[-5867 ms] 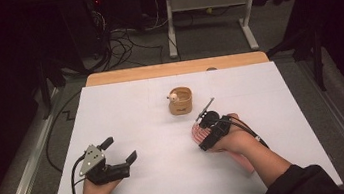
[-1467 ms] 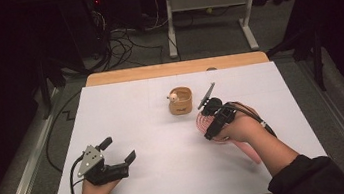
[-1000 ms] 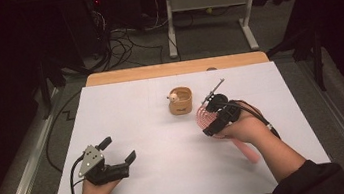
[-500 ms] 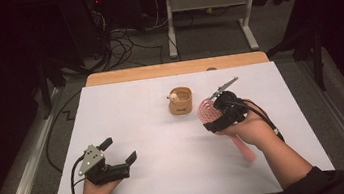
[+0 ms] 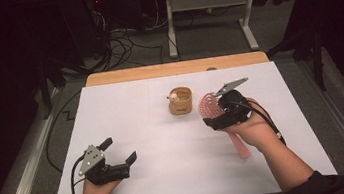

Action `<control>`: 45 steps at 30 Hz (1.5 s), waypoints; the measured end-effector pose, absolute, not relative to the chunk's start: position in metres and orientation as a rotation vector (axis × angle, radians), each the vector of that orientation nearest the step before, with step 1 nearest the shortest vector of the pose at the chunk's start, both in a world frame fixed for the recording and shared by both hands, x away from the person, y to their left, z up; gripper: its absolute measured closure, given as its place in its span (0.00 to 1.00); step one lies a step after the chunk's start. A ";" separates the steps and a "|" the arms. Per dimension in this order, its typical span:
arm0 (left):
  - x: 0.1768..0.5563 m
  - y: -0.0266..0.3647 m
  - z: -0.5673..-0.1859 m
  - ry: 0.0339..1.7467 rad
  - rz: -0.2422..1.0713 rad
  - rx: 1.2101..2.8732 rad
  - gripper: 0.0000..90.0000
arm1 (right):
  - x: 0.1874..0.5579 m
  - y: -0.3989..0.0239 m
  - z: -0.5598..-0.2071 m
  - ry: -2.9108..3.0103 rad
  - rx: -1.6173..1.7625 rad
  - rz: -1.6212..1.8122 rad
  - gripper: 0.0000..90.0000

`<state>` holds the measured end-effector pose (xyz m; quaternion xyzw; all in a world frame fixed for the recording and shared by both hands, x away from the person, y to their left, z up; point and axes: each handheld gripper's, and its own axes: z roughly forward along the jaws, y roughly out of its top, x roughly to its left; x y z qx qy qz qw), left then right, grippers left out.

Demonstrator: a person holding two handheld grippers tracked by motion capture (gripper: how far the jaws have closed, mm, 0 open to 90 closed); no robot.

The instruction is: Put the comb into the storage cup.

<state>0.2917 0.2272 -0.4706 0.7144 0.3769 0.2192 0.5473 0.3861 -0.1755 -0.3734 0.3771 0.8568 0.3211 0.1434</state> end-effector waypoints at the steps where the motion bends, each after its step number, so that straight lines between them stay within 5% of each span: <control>1: 0.292 0.228 -0.470 0.892 0.520 1.697 0.00 | 0.385 -0.176 -0.372 2.453 1.077 0.949 0.23; 45: 0.292 0.228 -0.470 0.869 0.515 1.682 0.00 | 0.369 -0.185 -0.379 2.136 1.030 1.298 0.23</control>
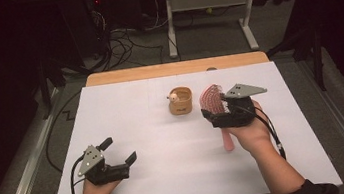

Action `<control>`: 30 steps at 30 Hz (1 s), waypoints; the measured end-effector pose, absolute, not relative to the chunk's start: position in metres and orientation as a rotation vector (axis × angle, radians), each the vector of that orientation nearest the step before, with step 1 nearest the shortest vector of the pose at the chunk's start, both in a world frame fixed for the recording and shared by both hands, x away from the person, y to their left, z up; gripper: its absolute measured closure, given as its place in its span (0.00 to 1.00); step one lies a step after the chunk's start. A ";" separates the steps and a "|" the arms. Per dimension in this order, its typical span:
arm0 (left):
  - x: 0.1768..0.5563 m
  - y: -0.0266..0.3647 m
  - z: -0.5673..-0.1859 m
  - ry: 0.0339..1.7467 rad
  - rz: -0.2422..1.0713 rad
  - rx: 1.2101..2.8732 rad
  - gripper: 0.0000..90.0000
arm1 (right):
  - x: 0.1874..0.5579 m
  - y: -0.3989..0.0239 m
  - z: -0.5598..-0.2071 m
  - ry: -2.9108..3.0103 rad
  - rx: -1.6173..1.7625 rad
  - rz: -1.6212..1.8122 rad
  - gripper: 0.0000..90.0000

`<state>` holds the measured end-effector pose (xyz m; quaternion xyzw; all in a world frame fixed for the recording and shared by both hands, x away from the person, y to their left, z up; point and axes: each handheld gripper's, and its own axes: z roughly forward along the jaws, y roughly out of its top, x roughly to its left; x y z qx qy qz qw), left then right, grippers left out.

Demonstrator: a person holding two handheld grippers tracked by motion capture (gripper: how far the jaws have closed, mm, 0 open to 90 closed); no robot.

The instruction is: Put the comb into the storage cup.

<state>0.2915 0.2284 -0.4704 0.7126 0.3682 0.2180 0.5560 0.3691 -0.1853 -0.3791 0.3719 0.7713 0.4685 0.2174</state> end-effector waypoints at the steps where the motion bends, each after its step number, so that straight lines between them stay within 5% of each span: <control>1: 0.291 0.228 -0.470 0.867 0.509 1.679 0.00 | 0.369 -0.186 -0.379 2.133 1.030 1.309 0.23; 30: 0.290 0.229 -0.470 0.862 0.525 1.679 0.00 | 0.376 -0.187 -0.373 1.975 1.045 1.414 0.23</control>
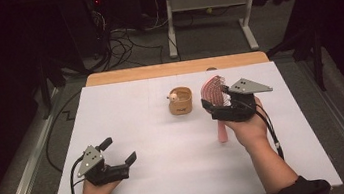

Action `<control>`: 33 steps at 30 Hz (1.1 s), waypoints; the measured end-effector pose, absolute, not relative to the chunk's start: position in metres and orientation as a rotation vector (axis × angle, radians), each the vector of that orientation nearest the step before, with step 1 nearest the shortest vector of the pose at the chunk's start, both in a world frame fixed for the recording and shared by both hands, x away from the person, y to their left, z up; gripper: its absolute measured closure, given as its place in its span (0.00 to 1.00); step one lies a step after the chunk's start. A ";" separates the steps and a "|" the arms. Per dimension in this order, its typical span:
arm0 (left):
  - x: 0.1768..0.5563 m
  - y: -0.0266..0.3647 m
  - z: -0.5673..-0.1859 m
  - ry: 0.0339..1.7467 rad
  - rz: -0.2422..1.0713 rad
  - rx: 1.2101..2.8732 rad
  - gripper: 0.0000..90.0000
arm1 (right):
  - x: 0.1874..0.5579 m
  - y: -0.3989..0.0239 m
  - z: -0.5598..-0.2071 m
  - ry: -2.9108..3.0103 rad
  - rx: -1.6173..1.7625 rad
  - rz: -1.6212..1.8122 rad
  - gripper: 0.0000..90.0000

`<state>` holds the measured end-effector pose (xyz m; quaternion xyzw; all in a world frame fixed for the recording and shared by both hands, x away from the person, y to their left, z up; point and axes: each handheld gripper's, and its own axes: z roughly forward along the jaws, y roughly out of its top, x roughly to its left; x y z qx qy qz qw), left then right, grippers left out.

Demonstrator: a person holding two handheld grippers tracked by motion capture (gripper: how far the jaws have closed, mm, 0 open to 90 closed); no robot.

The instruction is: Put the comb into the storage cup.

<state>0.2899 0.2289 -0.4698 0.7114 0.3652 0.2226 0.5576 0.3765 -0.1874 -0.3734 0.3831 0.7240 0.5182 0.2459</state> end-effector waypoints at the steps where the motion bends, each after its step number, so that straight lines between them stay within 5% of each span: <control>1: 0.290 0.229 -0.470 0.867 0.523 1.673 0.00 | 0.377 -0.188 -0.373 1.972 1.047 1.417 0.23; 33: 0.294 0.228 -0.471 0.860 0.504 1.682 0.00 | 0.387 -0.181 -0.352 1.894 1.024 1.448 0.23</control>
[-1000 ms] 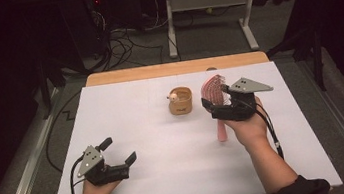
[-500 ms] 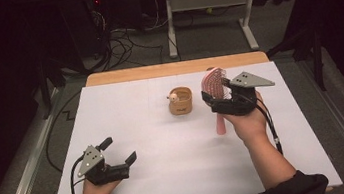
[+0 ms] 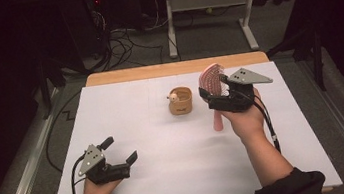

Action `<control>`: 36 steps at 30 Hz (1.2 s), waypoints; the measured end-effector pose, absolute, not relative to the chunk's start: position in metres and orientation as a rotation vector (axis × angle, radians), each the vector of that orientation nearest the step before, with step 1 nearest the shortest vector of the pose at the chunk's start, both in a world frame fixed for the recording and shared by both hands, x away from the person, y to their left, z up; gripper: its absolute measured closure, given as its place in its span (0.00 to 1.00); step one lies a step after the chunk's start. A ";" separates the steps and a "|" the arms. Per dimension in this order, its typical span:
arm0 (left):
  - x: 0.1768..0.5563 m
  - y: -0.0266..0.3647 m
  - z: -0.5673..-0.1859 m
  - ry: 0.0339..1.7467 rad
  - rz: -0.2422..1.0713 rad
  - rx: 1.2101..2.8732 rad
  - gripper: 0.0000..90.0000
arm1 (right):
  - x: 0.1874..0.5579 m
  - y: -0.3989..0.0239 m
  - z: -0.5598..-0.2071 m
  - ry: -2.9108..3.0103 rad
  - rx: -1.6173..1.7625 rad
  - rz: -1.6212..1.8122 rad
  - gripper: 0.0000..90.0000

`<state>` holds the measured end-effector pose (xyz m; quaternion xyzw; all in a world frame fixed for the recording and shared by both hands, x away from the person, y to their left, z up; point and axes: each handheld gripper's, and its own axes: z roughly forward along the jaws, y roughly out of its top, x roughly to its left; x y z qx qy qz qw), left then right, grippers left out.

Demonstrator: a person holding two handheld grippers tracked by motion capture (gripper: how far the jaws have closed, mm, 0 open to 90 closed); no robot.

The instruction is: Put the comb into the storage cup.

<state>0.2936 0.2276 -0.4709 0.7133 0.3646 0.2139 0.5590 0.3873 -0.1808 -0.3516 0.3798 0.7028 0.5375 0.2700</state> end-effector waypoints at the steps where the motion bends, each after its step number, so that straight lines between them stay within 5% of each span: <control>1: 0.294 0.228 -0.471 0.863 0.500 1.682 0.00 | 0.387 -0.180 -0.349 1.890 1.021 1.451 0.23; 36: 0.289 0.229 -0.469 0.850 0.545 1.685 0.00 | 0.396 -0.168 -0.331 1.808 0.989 1.506 0.23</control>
